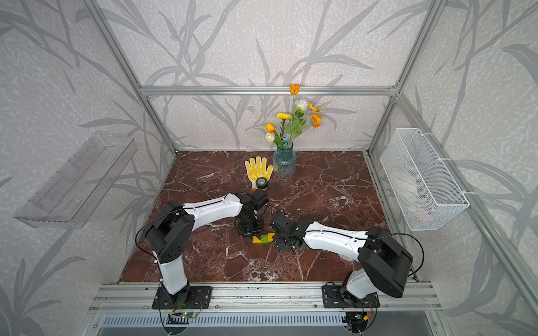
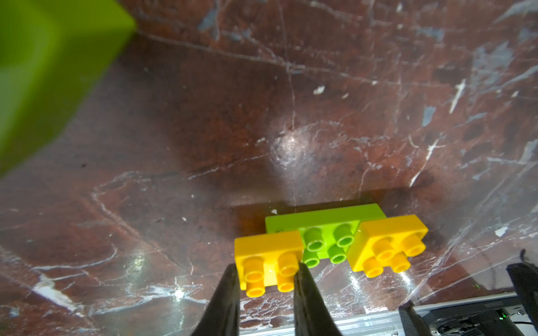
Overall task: Assemble a carrot with lego
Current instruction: Assemble the lego brick with the lego brick.
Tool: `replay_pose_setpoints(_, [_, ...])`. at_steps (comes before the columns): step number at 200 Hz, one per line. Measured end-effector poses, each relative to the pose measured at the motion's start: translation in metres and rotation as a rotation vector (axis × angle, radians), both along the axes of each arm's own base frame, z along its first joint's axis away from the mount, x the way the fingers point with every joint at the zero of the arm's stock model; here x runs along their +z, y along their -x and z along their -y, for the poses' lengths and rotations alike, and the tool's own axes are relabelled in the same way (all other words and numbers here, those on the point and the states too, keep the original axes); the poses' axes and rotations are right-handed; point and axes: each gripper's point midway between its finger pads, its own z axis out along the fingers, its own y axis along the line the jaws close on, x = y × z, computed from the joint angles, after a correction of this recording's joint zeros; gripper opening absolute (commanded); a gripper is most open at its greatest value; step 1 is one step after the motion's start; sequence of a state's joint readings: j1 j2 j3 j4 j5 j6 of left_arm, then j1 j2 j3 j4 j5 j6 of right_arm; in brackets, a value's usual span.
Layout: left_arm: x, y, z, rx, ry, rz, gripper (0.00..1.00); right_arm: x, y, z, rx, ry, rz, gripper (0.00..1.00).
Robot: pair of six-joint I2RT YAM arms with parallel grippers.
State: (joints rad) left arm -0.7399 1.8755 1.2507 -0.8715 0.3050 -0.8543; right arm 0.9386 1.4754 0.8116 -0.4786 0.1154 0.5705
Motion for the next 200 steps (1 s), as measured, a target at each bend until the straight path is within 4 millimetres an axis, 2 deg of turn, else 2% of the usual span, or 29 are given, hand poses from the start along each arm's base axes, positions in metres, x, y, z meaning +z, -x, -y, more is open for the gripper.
replay_pose_setpoints(15, [0.000, 0.000, 0.000, -0.008, 0.000, 0.001, 0.00, 0.000, 0.000, 0.000, 0.006, 0.002, 0.001, 0.76])
replay_pose_setpoints(29, [0.001, 0.000, 0.000, -0.010, 0.002, 0.004, 0.10, 0.000, 0.000, 0.000, 0.022, 0.006, 0.006, 0.77])
replay_pose_setpoints(50, [0.003, -0.001, 0.000, -0.018, 0.001, 0.015, 0.18, 0.001, -0.002, -0.002, 0.074, 0.014, 0.024, 0.80])
replay_pose_setpoints(74, [0.007, -0.003, -0.001, -0.027, -0.001, 0.040, 0.34, 0.004, -0.006, -0.007, 0.148, 0.021, 0.063, 0.82])
replay_pose_setpoints(98, [0.024, -0.006, -0.001, -0.039, 0.011, 0.077, 0.50, 0.009, -0.012, -0.014, 0.231, 0.020, 0.108, 0.84])
replay_pose_setpoints(129, [0.045, -0.014, 0.002, -0.043, 0.059, 0.129, 0.51, 0.019, -0.022, -0.025, 0.300, 0.013, 0.157, 0.84])
replay_pose_setpoints(174, [0.033, -0.011, -0.009, -0.018, 0.055, 0.100, 0.52, 0.026, -0.033, -0.044, 0.359, -0.014, 0.184, 0.84])
replay_pose_setpoints(200, [0.035, -0.012, -0.023, 0.014, 0.055, 0.105, 0.57, 0.021, -0.036, -0.058, 0.405, -0.021, 0.166, 0.84])
